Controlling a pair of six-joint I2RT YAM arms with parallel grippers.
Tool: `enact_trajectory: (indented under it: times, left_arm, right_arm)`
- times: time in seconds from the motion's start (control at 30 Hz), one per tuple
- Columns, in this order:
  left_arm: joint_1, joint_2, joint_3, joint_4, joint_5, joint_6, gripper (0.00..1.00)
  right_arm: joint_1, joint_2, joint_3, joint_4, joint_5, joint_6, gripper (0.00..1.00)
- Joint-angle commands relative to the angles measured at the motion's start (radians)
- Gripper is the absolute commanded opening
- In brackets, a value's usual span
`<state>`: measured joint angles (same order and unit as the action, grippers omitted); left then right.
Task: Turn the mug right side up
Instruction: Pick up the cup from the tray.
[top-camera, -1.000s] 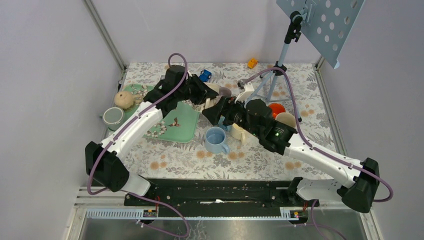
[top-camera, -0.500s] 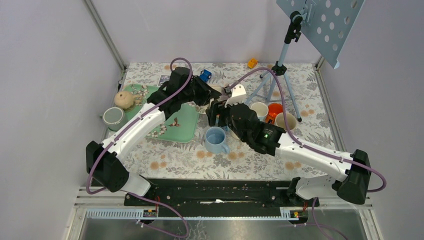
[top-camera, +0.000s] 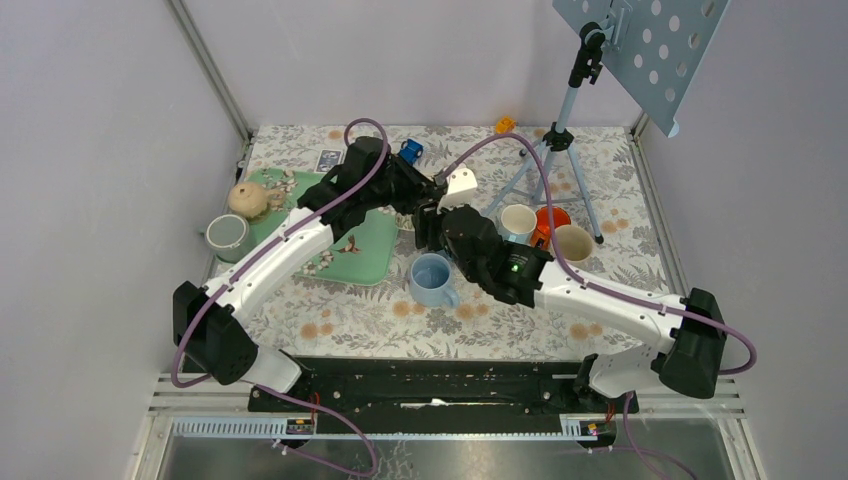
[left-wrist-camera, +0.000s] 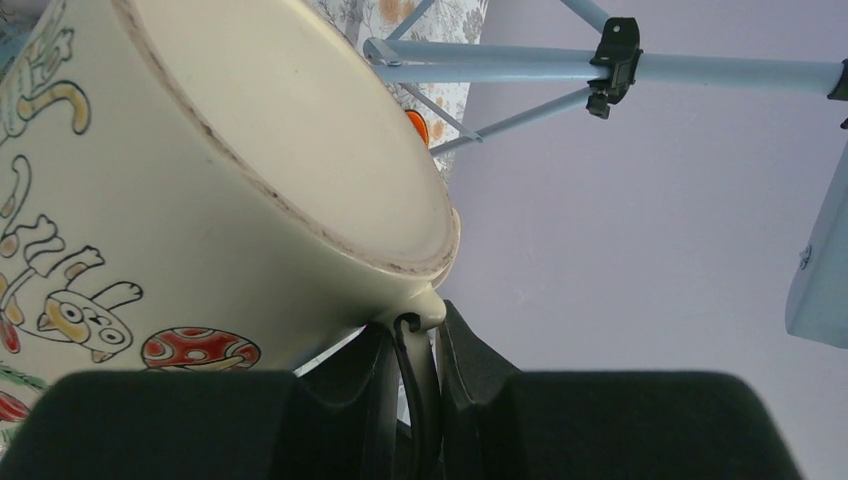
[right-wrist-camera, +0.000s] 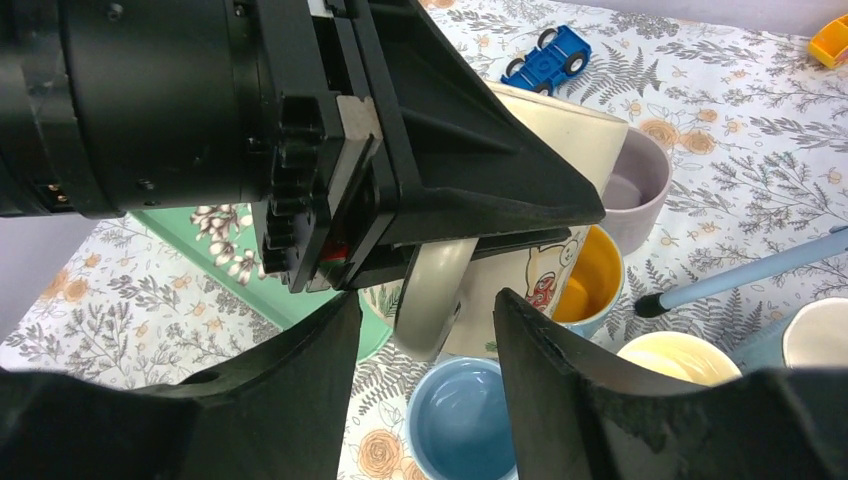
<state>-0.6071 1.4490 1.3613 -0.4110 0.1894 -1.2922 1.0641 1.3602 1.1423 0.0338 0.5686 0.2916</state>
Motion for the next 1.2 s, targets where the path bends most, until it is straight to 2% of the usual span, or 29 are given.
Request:
enact_trajectory:
  times: [0.0, 0.17, 0.37, 0.67, 1.17]
  left_arm:
    - [-0.011, -0.055, 0.079, 0.15, -0.021, -0.027, 0.0]
    - [-0.015, -0.069, 0.068, 0.15, -0.028, -0.03, 0.0]
    - [-0.018, -0.076, 0.064, 0.15, -0.036, -0.034, 0.0]
    - [-0.019, -0.063, 0.079, 0.151, -0.033, -0.022, 0.0]
    - [-0.019, -0.003, 0.103, 0.178, 0.024, 0.09, 0.01]
  right_arm:
    - [0.007, 0.022, 0.054, 0.029, 0.067, -0.015, 0.58]
    - [0.008, 0.035, 0.054, 0.037, 0.09, -0.017, 0.55]
    - [0.008, 0.044, 0.04, 0.051, 0.108, -0.013, 0.41]
    - [0.008, 0.021, 0.045, 0.052, 0.117, -0.047, 0.01]
    - [0.008, -0.082, 0.07, -0.026, 0.072, -0.069, 0.0]
